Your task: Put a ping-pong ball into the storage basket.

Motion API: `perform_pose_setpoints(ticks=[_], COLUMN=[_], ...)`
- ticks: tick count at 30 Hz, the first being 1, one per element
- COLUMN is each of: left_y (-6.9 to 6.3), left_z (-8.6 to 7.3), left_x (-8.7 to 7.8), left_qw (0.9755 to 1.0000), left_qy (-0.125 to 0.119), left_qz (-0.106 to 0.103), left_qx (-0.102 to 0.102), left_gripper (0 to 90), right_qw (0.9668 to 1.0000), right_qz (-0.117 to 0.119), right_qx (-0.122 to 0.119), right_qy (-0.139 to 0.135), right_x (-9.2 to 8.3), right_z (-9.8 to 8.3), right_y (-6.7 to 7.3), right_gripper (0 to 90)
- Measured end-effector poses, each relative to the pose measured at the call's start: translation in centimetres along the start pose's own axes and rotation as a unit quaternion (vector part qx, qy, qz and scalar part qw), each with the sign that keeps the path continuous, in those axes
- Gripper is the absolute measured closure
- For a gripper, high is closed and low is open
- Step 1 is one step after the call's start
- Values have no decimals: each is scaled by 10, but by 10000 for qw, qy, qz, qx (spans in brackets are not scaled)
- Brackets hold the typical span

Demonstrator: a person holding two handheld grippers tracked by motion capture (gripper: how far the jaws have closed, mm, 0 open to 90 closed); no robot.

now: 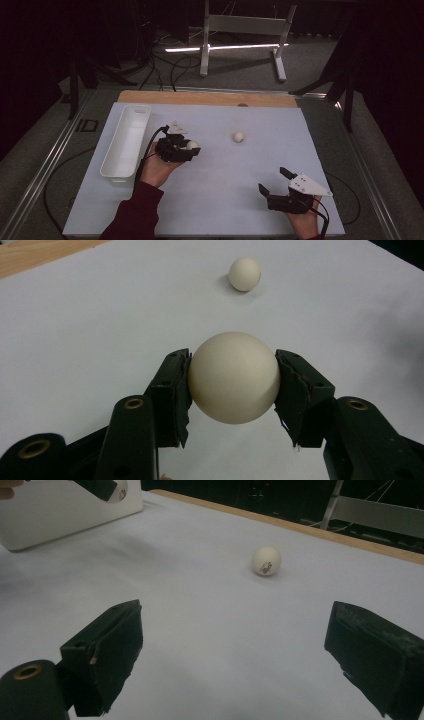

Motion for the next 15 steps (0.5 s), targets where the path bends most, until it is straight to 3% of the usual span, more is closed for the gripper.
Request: perform_pose_setpoints(ticks=[15], left_y=[1], left_z=[6], left_x=[-11], left_qw=[10000], left_qy=[4], left_qz=[6], left_qx=[57], left_gripper=[513], right_qw=[10000], right_qz=[6], right_qx=[11], right_qy=[-3], right_x=[0], right_z=[0], right_y=[0], right_gripper=[81])
Point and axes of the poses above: each handheld gripper's, and its own axes: x roughly forward along the jaws, z roughly out of its top, y roughly to its left, the point moved 1 cm from there along x, roughly forward along the jaws, and after that the axes turned 1 degree about z, right-handed, at the moved point
